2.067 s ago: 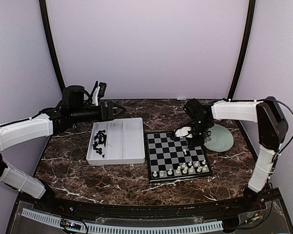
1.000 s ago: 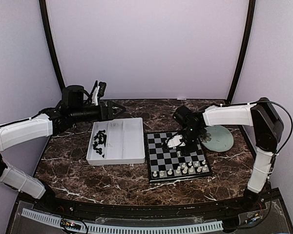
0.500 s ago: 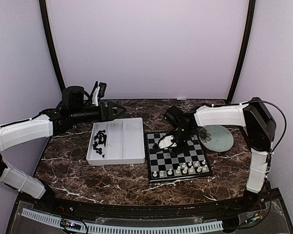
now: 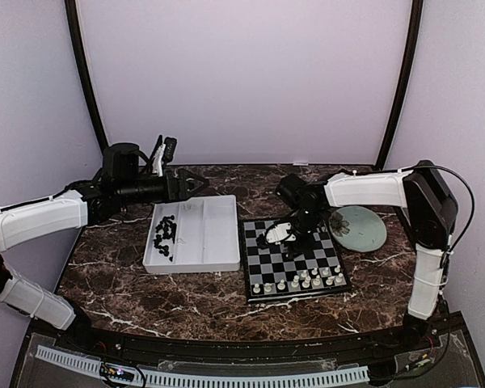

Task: Set up the chess pieces on the board
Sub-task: Adjust the pawn in the chess pile, then pick up the pawn from the chessboard, then pass from the right arm to the left

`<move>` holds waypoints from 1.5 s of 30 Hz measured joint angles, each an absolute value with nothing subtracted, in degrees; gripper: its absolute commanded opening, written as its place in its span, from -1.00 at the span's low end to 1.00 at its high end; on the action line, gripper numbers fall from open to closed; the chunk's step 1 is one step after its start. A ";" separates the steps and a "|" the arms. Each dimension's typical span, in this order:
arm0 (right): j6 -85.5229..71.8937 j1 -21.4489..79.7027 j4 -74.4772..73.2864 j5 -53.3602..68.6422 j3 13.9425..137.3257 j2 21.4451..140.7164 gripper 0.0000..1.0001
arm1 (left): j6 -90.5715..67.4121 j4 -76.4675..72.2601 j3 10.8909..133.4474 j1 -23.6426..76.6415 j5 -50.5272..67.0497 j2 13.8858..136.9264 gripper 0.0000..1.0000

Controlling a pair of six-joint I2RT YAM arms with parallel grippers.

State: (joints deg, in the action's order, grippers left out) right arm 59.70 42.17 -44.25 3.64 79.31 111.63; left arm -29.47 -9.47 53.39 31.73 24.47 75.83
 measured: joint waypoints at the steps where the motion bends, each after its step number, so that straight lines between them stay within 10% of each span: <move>1: 59.59 41.85 -44.47 3.75 79.29 111.63 -0.19 | -29.58 -9.50 53.36 31.73 24.53 75.83 0.62; 19: 57.47 40.10 -47.33 6.92 79.00 111.53 -0.75 | -30.22 -10.87 53.08 32.03 24.97 75.83 0.58; 45: 23.18 20.78 -43.20 49.56 82.00 97.97 -0.73 | -27.77 -10.68 76.05 48.31 24.80 101.65 0.03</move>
State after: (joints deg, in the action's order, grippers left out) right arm 23.18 20.78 -43.20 49.56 82.00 97.97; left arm -27.77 -10.68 76.05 48.31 24.80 101.65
